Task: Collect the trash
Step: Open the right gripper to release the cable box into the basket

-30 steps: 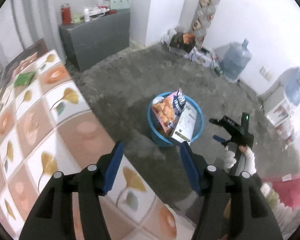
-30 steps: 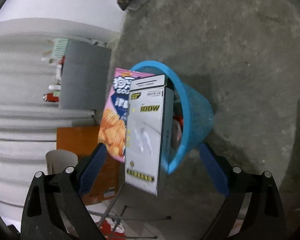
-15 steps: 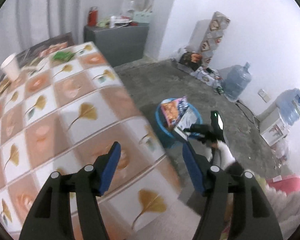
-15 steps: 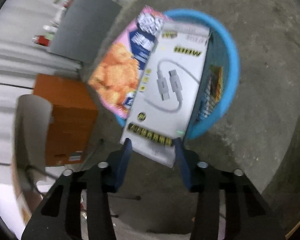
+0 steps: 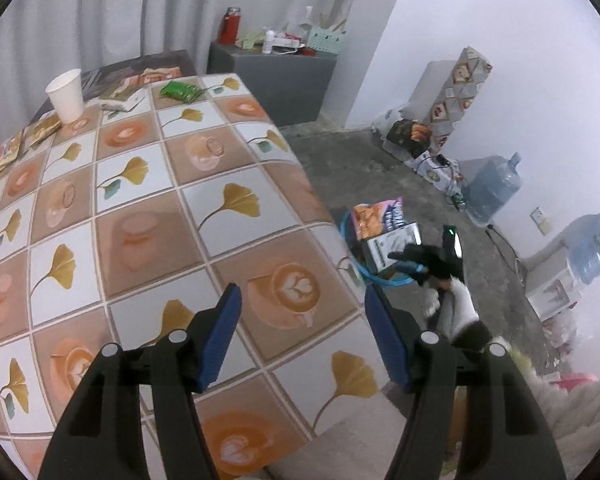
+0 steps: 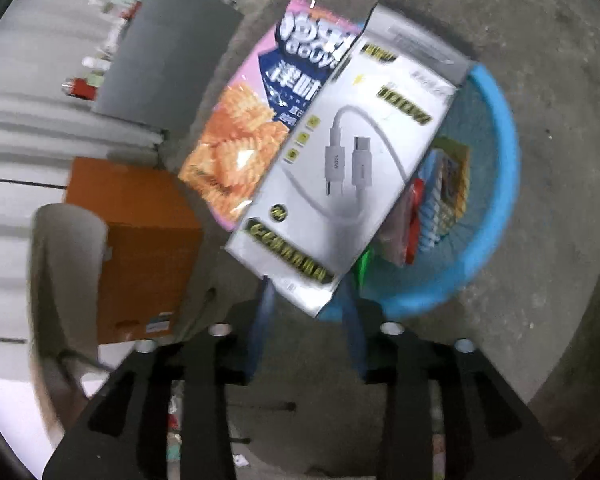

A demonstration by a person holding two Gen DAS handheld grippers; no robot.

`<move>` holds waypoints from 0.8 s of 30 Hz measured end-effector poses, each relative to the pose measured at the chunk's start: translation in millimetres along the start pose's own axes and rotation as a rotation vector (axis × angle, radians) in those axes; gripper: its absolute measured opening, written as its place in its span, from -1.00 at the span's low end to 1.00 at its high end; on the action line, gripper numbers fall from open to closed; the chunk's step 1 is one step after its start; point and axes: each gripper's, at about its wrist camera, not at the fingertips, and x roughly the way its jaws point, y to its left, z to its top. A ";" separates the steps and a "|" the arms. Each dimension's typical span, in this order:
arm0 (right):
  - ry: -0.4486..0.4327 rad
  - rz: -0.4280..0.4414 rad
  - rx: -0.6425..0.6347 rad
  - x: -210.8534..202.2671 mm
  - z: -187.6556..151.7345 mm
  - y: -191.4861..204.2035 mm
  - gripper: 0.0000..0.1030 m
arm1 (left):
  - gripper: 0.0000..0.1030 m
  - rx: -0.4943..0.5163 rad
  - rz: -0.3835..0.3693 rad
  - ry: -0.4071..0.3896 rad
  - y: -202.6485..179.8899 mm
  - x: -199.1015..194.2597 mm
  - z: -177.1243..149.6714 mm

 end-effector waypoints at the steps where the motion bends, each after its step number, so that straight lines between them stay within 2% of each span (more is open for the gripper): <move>1: -0.013 0.019 -0.008 -16.3 -12.2 -6.8 -0.16 | 0.21 0.006 -0.006 -0.009 -2.5 -2.6 -0.7; 5: -0.067 0.033 -0.085 -69.4 -53.8 -17.0 -0.02 | 0.25 0.035 -0.012 -0.059 -8.9 -17.6 -6.7; 9: -0.128 0.006 -0.225 -115.2 -92.9 4.8 0.14 | 0.42 0.021 -0.029 -0.104 -11.6 -36.1 -18.1; 12: -0.223 -0.014 -0.377 -153.3 -119.7 44.2 0.26 | 0.67 -0.003 -0.002 -0.145 -13.4 -52.1 -26.3; 13: -0.275 -0.008 -0.449 -170.5 -131.8 65.2 0.36 | 0.81 -0.010 0.011 -0.159 -14.2 -57.5 -28.8; 14: -0.323 0.002 -0.508 -186.5 -142.5 84.4 0.41 | 0.86 -0.024 0.032 -0.181 -14.9 -65.4 -31.9; 18: -0.529 0.073 -0.718 -248.3 -191.4 154.8 0.87 | 0.89 -0.051 0.077 -0.266 -17.2 -95.4 -42.1; 21: -0.667 0.122 -0.798 -280.7 -231.4 186.8 0.87 | 0.89 -0.043 0.110 -0.304 -19.8 -117.2 -52.9; 24: -0.679 0.161 -0.816 -288.3 -261.3 199.9 0.87 | 0.89 -0.052 0.130 -0.320 -17.7 -127.8 -62.8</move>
